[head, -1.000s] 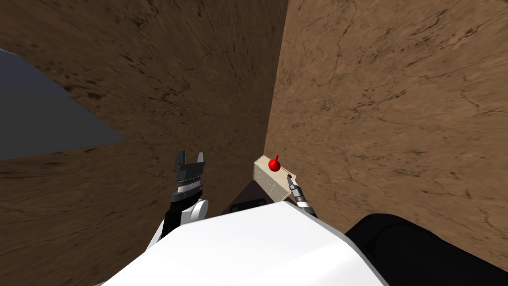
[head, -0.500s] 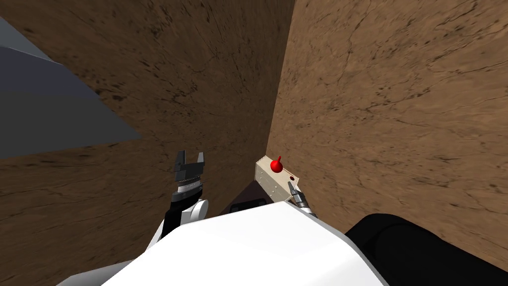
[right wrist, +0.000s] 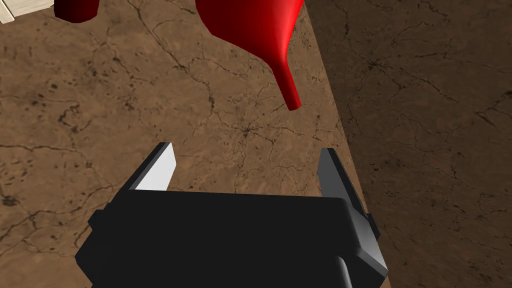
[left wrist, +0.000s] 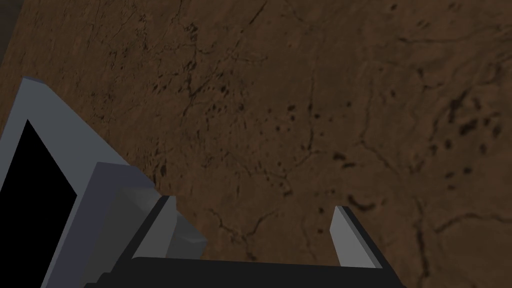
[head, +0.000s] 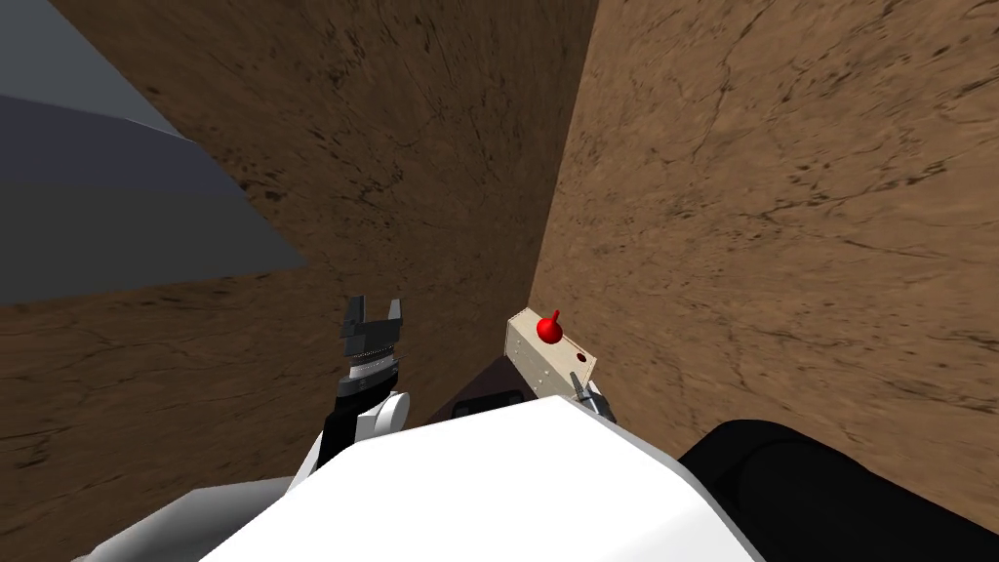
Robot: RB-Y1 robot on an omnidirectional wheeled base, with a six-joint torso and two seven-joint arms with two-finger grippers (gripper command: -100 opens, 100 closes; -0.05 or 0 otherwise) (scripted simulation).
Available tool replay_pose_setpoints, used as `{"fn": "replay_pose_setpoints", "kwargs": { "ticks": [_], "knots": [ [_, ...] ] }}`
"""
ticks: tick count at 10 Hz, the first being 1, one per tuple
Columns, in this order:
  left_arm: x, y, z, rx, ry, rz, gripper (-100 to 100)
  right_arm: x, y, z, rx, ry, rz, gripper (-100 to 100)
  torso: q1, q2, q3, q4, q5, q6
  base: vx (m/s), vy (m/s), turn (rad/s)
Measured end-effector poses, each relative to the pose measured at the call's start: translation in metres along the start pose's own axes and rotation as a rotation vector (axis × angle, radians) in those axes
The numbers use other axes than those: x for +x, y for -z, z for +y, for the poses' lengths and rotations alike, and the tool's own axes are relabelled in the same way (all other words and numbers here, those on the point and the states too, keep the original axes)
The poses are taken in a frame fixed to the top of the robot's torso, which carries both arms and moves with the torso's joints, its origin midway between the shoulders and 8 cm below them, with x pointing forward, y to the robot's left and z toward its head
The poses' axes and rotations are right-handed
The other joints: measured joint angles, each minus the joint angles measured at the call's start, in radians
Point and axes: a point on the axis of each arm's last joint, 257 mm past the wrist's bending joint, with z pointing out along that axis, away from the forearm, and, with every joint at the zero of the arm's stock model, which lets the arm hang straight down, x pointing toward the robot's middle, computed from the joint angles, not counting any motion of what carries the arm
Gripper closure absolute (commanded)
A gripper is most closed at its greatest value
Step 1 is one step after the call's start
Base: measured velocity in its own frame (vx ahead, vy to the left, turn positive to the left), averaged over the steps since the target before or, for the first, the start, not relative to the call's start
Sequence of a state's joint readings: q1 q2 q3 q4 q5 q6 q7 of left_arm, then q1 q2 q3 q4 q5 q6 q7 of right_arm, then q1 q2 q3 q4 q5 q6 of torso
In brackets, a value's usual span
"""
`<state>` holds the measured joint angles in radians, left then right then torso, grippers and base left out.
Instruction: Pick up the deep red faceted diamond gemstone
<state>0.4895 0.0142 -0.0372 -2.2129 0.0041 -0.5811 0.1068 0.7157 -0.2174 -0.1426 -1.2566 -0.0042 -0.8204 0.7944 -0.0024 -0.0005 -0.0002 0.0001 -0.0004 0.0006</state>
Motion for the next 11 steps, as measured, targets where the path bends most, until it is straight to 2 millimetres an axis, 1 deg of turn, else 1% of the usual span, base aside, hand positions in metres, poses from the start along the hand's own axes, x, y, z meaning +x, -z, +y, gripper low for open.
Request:
{"fn": "replay_pose_setpoints", "kwargs": {
  "ticks": [1, 3, 6, 8, 9, 11],
  "knots": [
    [0.0, 0.0, 0.0, 0.0, 0.0, 0.0, 0, 0.008, 0.008, -0.014, 0.025, 0.035, 0.026, -100, 0.0, 0.0, 0.0, 0.0, 0.0, 0.0, 0.004, -0.024, 0.092],
    [0.0, 0.0, 0.0, 0.0, 0.0, 0.0, 0, 0.021, 0.019, -0.032, 0.062, 0.094, 0.065, -100, 0.0, 0.0, 0.0, 0.0, 0.0, -0.001, 0.007, -0.026, 0.135],
    [0.0, 0.0, 0.0, 0.0, 0.0, 0.0, 0, 0.032, 0.037, -0.059, 0.107, 0.181, 0.118, -100, -0.001, 0.0, 0.0, 0.0, 0.0, 0.0, 0.008, -0.037, 0.145],
    [0.0, 0.0, 0.0, 0.0, 0.0, 0.0, 0, 0.042, 0.05, -0.073, 0.137, 0.238, 0.158, -100, 0.0, -0.001, 0.0, 0.0, 0.0, 0.0, 0.01, -0.028, 0.122],
    [0.0, 0.0, 0.0, 0.0, 0.0, 0.0, 0, 0.045, 0.053, -0.081, 0.148, 0.272, 0.173, -100, -0.001, -0.001, 0.0, 0.0, 0.0, 0.0, 0.012, -0.036, 0.095],
    [0.0, 0.0, 0.0, 0.0, 0.0, 0.0, 0, 0.051, 0.066, -0.102, 0.179, 0.328, 0.216, -100, -0.001, -0.001, -0.001, 0.0, 0.0, 0.0, 0.017, -0.041, 0.131]
  ]
}}
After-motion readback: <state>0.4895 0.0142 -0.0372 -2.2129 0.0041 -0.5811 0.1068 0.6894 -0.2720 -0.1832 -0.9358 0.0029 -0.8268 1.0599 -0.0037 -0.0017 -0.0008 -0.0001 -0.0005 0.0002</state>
